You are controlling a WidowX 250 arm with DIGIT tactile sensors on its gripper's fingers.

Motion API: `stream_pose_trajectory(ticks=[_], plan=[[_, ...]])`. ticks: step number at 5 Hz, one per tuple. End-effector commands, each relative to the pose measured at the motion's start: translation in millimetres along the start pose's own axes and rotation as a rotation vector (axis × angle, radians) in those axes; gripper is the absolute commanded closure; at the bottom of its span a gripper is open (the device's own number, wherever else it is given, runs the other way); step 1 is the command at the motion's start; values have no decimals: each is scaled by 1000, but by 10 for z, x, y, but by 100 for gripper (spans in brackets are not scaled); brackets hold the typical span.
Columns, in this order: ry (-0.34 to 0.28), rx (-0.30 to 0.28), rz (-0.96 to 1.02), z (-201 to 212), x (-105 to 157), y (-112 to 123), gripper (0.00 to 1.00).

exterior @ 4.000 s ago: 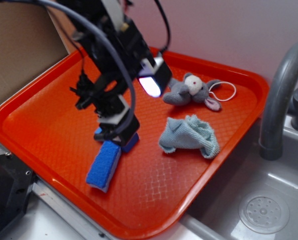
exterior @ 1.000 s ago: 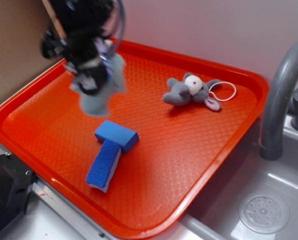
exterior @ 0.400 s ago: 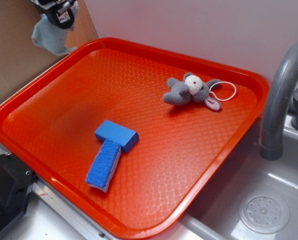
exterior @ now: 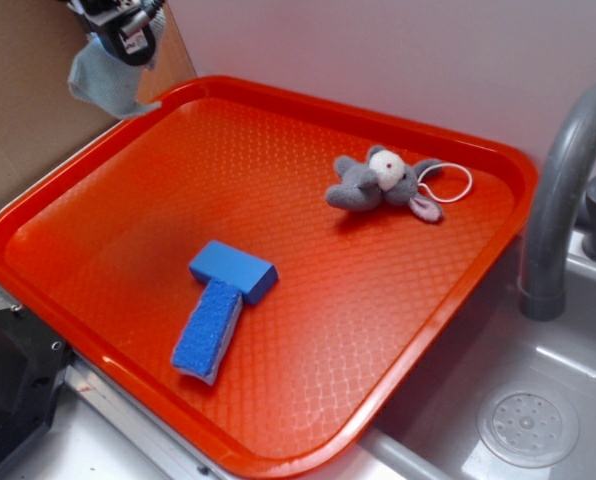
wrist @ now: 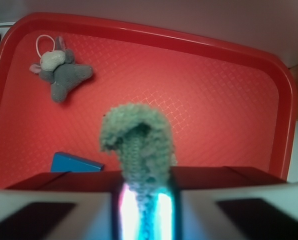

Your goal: Grab the blue cloth.

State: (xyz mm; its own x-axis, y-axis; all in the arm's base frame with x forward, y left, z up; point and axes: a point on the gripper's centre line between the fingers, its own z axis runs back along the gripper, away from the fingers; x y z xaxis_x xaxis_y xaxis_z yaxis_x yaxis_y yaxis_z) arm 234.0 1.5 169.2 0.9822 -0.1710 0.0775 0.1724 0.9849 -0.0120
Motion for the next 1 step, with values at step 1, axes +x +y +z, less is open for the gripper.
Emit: stream_pose_trajectory(ticks=[1], plan=[[-37, 11, -10, 235, -55, -289, 0]])
